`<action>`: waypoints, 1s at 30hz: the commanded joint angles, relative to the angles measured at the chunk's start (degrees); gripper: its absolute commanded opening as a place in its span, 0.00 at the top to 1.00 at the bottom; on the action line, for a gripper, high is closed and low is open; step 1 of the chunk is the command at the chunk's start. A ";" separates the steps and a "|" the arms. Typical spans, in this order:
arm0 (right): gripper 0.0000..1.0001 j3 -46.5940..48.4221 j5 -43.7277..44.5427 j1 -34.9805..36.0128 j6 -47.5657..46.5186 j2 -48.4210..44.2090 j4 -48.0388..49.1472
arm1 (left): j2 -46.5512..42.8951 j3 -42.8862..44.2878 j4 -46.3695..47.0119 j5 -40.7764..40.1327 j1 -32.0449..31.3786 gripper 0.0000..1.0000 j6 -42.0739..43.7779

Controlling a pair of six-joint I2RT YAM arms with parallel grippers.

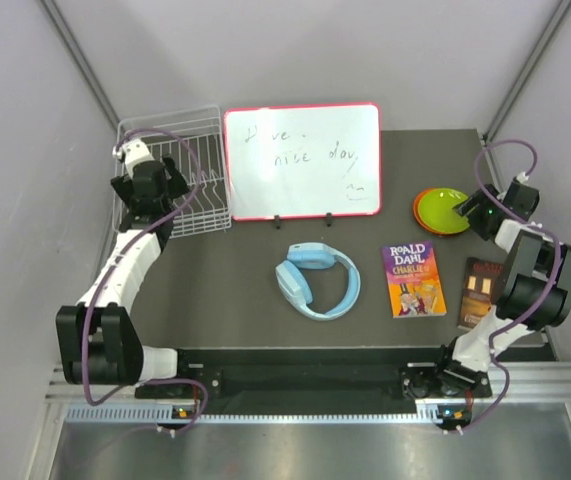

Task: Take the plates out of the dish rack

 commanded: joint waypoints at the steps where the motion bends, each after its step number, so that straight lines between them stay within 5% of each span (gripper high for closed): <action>1: 0.30 2.27 1.32 -0.32 -2.19 -0.96 -1.03 | 2.27 6.01 1.42 0.95 4.82 0.01 0.70; 9: 0.21 5.26 15.65 1.53 -6.32 -8.07 -13.52 | 4.47 7.34 1.94 0.43 9.49 0.01 0.87; 16: 0.21 0.88 15.83 5.12 -7.02 -19.92 -14.93 | 7.11 5.59 4.31 -1.42 12.39 0.02 0.26; 22: 0.21 -5.02 19.34 16.20 -6.67 -28.55 -13.62 | 9.04 0.93 11.95 0.41 12.83 0.08 0.26; 30: 0.20 -9.24 19.96 20.08 -7.72 -30.76 -13.00 | 13.52 2.95 10.55 -3.53 12.92 0.14 -0.62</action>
